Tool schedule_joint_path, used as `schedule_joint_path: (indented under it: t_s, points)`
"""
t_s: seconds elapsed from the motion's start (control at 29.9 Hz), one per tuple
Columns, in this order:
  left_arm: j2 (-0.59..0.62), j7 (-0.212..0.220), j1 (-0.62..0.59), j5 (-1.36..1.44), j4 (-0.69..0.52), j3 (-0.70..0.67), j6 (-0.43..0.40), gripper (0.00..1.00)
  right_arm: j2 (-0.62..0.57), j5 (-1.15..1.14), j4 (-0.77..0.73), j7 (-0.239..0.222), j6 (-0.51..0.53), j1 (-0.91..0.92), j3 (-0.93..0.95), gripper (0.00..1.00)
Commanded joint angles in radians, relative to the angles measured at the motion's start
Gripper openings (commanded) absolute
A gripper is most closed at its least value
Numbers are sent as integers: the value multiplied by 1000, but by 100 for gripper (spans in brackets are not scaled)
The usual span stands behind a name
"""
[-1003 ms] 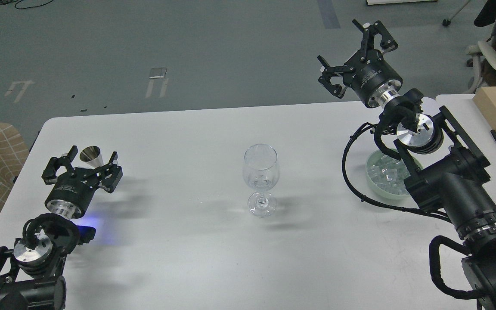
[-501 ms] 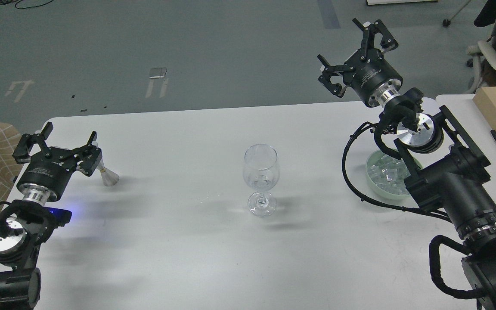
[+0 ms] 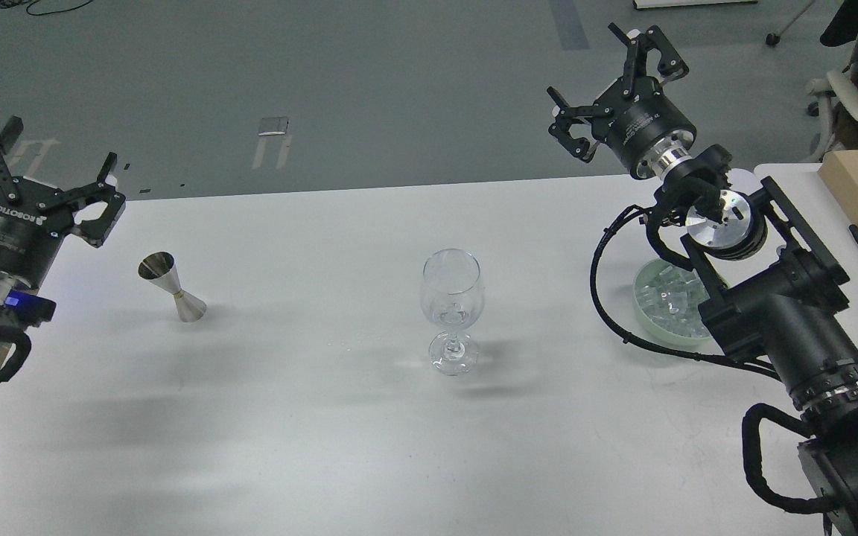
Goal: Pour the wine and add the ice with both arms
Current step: 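Raise the open left gripper away from the jigger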
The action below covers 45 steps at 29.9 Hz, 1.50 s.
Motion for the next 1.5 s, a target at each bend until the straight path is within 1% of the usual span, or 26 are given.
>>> schedule_joint_path:
  t_s: [0.0, 0.17, 0.3, 0.37, 0.4, 0.5, 0.53, 0.64, 0.84, 0.94, 1.47]
  points:
    - [7, -3, -72, 107, 0, 1, -13, 98, 0, 0, 1, 2, 6, 7, -1, 100]
    - [6, 0, -161, 222, 5, 30, -13, 98, 0, 0, 1, 2, 17, 13, -5, 100]
    - [6, 0, -244, 241, 16, 83, -13, 98, 0, 0, -4, 2, 30, 29, -9, 100]
    - [3, -2, -299, 242, 19, 140, -13, 98, 0, 0, -5, 2, 35, 33, -9, 100]
    - [0, -2, -309, 242, 23, 155, -13, 98, 0, 0, -7, 2, 37, 35, -9, 100]
    - [-17, -3, -345, 241, 58, 221, -13, 98, 0, 0, -7, 2, 37, 38, -9, 100]
    - [-38, -3, -359, 241, 89, 244, -13, 98, 0, 0, -7, 2, 37, 38, -9, 100]
    - [-101, -3, -372, 239, 167, 260, -13, 98, 0, 0, -11, 2, 37, 39, -9, 100]
    - [-170, -2, -370, 241, 239, 266, -13, 98, 0, -2, -17, 0, 32, 39, -9, 100]
    - [-184, -2, -370, 241, 265, 268, -13, 98, 0, -2, -17, 0, 32, 38, -9, 100]
    - [-190, -2, -358, 242, 269, 268, -13, 98, 0, 9, -17, -1, 21, 41, -9, 100]
